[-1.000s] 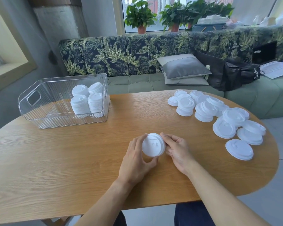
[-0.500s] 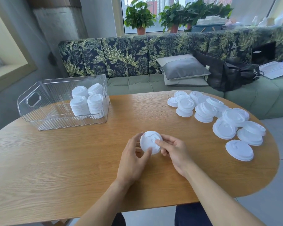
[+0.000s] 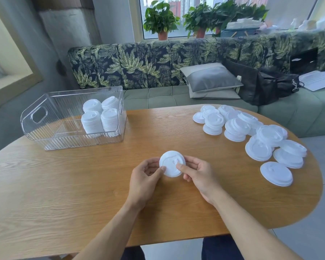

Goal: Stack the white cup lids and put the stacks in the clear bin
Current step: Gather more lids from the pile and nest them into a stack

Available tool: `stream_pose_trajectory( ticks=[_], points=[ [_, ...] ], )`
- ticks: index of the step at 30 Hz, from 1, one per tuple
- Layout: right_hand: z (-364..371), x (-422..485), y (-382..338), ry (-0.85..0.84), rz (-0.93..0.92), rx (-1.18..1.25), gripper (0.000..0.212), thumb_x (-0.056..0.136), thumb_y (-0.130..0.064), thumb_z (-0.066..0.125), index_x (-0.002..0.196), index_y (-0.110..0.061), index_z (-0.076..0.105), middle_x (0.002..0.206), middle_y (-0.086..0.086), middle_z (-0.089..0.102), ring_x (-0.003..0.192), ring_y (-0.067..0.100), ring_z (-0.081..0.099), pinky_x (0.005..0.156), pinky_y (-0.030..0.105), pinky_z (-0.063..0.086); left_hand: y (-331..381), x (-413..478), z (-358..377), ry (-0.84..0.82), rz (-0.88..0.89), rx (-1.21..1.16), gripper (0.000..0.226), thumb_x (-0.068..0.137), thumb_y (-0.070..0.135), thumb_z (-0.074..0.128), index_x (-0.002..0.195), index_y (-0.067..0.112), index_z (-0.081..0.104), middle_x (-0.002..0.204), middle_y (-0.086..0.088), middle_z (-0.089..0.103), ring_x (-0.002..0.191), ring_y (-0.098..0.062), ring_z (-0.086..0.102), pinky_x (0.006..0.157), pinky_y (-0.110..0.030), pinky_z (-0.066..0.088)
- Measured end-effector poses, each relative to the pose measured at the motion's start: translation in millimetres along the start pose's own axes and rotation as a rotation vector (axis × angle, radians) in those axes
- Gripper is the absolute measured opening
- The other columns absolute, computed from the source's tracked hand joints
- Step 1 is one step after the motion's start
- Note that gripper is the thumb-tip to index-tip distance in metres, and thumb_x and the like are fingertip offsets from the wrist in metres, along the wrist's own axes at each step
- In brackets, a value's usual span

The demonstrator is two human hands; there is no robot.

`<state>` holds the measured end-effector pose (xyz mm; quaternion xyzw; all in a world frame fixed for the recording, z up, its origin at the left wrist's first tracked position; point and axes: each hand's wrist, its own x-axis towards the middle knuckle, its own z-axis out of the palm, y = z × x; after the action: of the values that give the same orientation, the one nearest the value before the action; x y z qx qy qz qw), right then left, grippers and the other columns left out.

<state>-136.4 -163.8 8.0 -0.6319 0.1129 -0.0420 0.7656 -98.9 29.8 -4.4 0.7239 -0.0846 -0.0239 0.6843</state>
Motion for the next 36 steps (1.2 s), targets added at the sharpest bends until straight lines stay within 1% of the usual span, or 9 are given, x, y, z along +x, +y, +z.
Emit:
stream_pose_trajectory(
  ticks=[5,12,20,23,26,28,30,33,36],
  points=[
    [-0.9,-1.8,-0.8,-0.023,-0.005,-0.018,0.036,0.088,-0.018,0.082,0.123,-0.015,0.073,0.102,0.005,0.081,0.058,0.009,0.050,0.058,0.020,0.047,3.9,-1.7,2.1,0.035,-0.028,-0.014,0.021,0.092,0.039,0.079,0.109,0.026,0.077,0.103,0.008,0.080,0.096,-0.011,0.076,0.082,-0.021,0.058],
    [2.0,-3.8,-4.4,-0.063,0.019,-0.152,0.043,0.085,-0.026,0.086,0.124,-0.020,0.071,0.106,-0.003,0.081,0.055,0.010,0.050,0.057,0.022,0.047,6.7,-0.5,2.8,0.096,-0.073,-0.097,0.021,0.096,0.032,0.074,0.109,0.015,0.075,0.101,0.001,0.081,0.089,-0.017,0.078,0.075,-0.021,0.059],
    [4.6,-4.6,-3.0,-0.020,-0.003,-0.156,0.038,0.086,-0.027,0.084,0.121,-0.022,0.072,0.103,-0.006,0.081,0.049,0.009,0.049,0.052,0.023,0.044,2.9,0.0,4.2,0.068,-0.083,-0.090,0.028,0.093,0.033,0.077,0.113,0.015,0.070,0.099,0.000,0.081,0.087,-0.020,0.079,0.078,-0.029,0.062],
    [8.0,-4.5,-1.2,0.066,-0.026,-0.137,0.038,0.088,-0.034,0.081,0.122,-0.022,0.071,0.094,-0.002,0.081,0.051,0.012,0.057,0.054,0.025,0.049,2.5,3.6,3.2,0.084,-0.082,-0.135,0.027,0.093,0.030,0.077,0.113,0.013,0.071,0.101,-0.002,0.081,0.089,-0.021,0.079,0.074,-0.023,0.061],
    [8.5,-0.5,2.0,0.210,-0.049,-0.103,0.028,0.093,-0.036,0.074,0.118,-0.025,0.070,0.080,0.003,0.078,0.054,0.016,0.066,0.054,0.025,0.053,1.4,10.5,7.5,0.111,-0.097,-0.176,0.026,0.093,0.027,0.077,0.113,0.011,0.070,0.101,-0.006,0.080,0.090,-0.022,0.078,0.077,-0.028,0.063],
    [7.8,4.3,2.9,0.265,-0.073,-0.127,0.019,0.095,-0.032,0.071,0.113,-0.029,0.069,0.094,0.003,0.077,0.057,0.015,0.070,0.052,0.025,0.053,1.2,16.1,13.7,0.114,-0.097,-0.177,0.027,0.093,0.027,0.077,0.113,0.011,0.070,0.099,-0.006,0.080,0.089,-0.021,0.078,0.077,-0.030,0.063],
    [5.2,10.5,0.7,0.303,-0.116,-0.221,0.016,0.095,-0.028,0.069,0.108,-0.036,0.066,0.107,-0.009,0.073,0.059,0.010,0.071,0.052,0.027,0.054,1.3,23.5,21.5,0.106,-0.091,-0.172,0.026,0.093,0.028,0.077,0.112,0.011,0.070,0.097,-0.005,0.080,0.087,-0.018,0.078,0.076,-0.031,0.064],
    [-9.5,24.5,-5.3,0.360,-0.167,-0.390,0.022,0.095,-0.025,0.066,0.111,-0.040,0.062,0.114,-0.018,0.069,0.077,0.010,0.074,0.075,0.041,0.061,-0.1,37.4,35.5,0.090,-0.088,-0.167,0.025,0.094,0.027,0.077,0.112,0.012,0.070,0.096,-0.004,0.080,0.084,-0.017,0.077,0.075,-0.031,0.064],
    [-31.2,47.4,-12.0,0.448,-0.193,-0.554,0.031,0.098,-0.026,0.063,0.129,-0.030,0.061,0.130,-0.013,0.062,0.105,0.015,0.067,0.098,0.041,0.053,-4.5,54.7,50.0,0.073,-0.082,-0.162,0.021,0.095,0.028,0.075,0.111,0.015,0.070,0.098,-0.003,0.080,0.083,-0.020,0.078,0.072,-0.028,0.063]
  ],
)
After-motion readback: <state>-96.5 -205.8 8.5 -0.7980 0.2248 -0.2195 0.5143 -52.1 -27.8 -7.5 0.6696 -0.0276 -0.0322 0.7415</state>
